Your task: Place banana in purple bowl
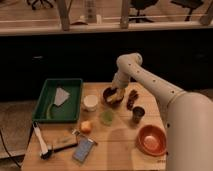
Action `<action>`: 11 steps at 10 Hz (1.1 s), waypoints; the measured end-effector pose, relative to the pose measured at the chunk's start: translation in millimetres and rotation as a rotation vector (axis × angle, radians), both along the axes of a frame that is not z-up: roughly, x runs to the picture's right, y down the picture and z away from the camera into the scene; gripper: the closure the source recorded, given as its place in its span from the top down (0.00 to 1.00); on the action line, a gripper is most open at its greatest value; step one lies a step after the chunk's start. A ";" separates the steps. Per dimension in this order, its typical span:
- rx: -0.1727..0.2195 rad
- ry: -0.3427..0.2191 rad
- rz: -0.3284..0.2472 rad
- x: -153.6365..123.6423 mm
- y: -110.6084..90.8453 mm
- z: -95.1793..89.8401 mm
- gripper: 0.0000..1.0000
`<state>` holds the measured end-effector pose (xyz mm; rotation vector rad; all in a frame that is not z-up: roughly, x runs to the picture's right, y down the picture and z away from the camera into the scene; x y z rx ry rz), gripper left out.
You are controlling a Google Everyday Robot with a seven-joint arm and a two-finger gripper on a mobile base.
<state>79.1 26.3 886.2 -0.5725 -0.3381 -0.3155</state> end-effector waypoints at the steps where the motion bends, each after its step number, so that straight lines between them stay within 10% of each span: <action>1: 0.000 0.000 -0.001 0.0 -0.3 0.0 0.80; 11: -0.004 0.002 -0.003 0.9 -1.0 -1.7 0.80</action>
